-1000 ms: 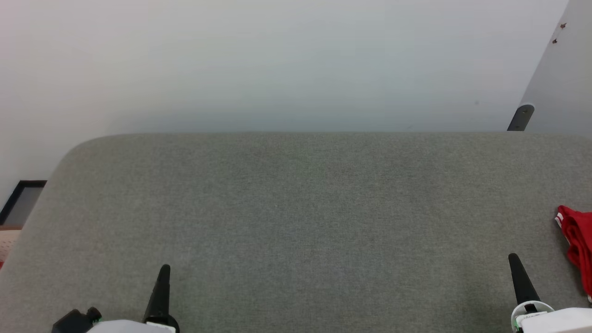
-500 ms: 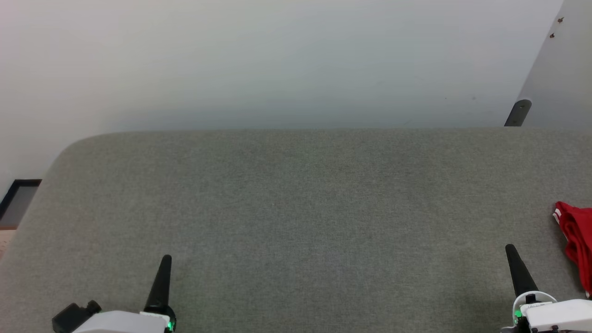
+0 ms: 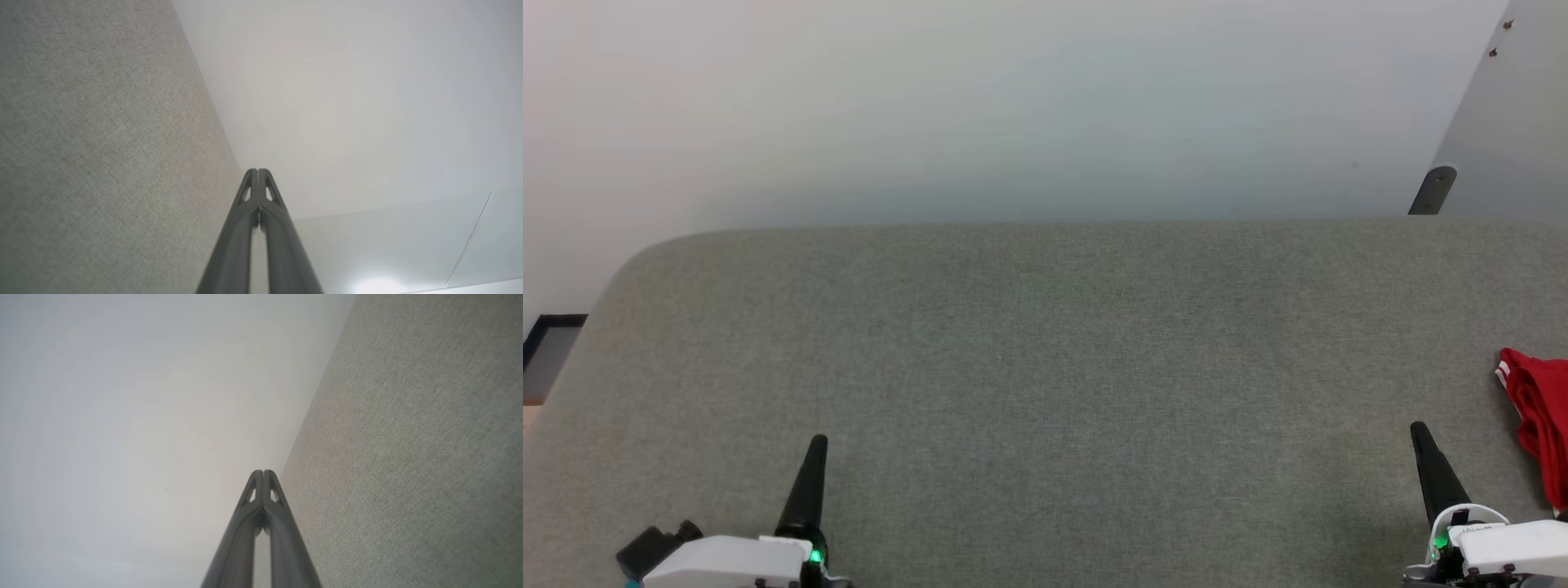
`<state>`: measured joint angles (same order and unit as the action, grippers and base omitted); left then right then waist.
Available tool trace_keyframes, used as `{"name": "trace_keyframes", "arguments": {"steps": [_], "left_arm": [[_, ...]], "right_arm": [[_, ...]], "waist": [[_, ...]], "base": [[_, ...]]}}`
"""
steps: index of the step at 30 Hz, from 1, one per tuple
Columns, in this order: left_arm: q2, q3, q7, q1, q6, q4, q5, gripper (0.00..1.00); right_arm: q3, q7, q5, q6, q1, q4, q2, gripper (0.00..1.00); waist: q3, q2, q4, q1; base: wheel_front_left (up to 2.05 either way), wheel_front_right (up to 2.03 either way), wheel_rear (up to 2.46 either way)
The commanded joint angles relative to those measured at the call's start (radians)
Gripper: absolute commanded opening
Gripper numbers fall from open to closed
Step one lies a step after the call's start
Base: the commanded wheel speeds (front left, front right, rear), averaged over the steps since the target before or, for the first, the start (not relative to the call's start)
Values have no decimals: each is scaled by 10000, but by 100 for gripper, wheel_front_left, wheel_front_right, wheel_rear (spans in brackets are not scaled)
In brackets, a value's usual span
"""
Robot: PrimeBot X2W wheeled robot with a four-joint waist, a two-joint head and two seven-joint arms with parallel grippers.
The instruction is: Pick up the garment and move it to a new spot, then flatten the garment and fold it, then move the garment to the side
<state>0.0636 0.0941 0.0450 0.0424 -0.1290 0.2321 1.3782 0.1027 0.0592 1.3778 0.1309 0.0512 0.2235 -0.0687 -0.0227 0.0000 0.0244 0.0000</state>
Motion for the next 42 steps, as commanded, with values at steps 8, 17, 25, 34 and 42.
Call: {"name": "trace_keyframes", "arguments": {"steps": [8, 17, 25, 34, 42], "left_arm": [[-37, 78, 228, 331, -25, 12, 760, 0], [-73, 131, 420, 471, -27, 65, 1370, 0], [-106, 172, 571, 610, -29, 106, 1874, 0], [-134, 211, 711, 733, -32, 150, 2387, 0], [-134, 211, 715, 727, -32, 147, 2362, 0]], "right_arm": [[69, 191, 787, 1, 302, 38, 62, 0], [92, 331, 1390, 0, 445, 110, 116, 0], [106, 457, 1886, 0, 537, 168, 165, 0], [124, 579, 2402, 0, 660, 225, 215, 0], [120, 575, 2366, 0, 608, 223, 210, 0]], "waist": [[67, 0, -63, 0], [134, 0, -126, 0], [193, 0, -183, 0], [258, 0, -244, 0], [258, 0, -244, 0]], "base": [[0, 0, 0], [0, 0, 0], [0, 0, 0], [0, 0, 0], [0, 0, 0]]}}
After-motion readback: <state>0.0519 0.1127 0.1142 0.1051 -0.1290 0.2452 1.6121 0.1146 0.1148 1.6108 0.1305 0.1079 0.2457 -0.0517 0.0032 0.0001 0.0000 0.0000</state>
